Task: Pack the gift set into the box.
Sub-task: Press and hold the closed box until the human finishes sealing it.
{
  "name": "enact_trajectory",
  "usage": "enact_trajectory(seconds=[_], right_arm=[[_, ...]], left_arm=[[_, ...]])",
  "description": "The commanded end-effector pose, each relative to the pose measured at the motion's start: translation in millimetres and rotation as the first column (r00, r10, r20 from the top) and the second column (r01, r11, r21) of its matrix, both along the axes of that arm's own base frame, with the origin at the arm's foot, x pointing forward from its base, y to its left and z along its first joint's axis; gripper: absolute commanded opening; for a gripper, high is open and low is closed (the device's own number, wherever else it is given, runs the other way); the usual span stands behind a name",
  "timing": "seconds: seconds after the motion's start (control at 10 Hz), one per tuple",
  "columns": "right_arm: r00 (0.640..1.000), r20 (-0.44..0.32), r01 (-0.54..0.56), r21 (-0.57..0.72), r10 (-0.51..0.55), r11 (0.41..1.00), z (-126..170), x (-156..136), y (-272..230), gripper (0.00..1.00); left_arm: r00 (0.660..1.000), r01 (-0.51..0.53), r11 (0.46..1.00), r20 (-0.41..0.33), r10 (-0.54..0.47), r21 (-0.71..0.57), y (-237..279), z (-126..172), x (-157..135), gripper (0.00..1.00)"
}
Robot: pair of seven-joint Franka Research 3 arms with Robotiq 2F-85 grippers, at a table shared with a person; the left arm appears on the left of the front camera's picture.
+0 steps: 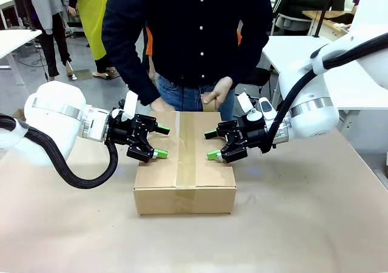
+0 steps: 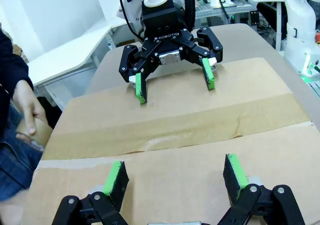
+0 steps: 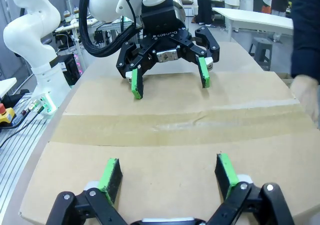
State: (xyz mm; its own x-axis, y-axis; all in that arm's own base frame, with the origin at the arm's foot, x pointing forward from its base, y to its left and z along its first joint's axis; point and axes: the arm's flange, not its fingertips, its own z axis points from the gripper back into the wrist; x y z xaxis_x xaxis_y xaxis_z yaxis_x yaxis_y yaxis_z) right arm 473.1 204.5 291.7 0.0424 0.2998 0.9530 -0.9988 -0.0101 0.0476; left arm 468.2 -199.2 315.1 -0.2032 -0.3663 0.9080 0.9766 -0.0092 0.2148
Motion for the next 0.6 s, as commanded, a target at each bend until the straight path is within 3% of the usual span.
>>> enact_trajectory(seconds=[0.0,0.5], right_arm=[[1.000,0.002,0.003,-0.008,-0.003,1.000,-1.1,-0.4,0.1,1.00],[1.000,0.002,0.003,-0.008,-0.003,1.000,-1.1,-0.4,0.1,1.00]], left_arm=[[1.000,0.000,1.000,0.004,0.000,0.010,0.7,-4.3,-1.1,1.00],[1.000,0.000,1.000,0.004,0.000,0.010,0.7,-4.3,-1.1,1.00]])
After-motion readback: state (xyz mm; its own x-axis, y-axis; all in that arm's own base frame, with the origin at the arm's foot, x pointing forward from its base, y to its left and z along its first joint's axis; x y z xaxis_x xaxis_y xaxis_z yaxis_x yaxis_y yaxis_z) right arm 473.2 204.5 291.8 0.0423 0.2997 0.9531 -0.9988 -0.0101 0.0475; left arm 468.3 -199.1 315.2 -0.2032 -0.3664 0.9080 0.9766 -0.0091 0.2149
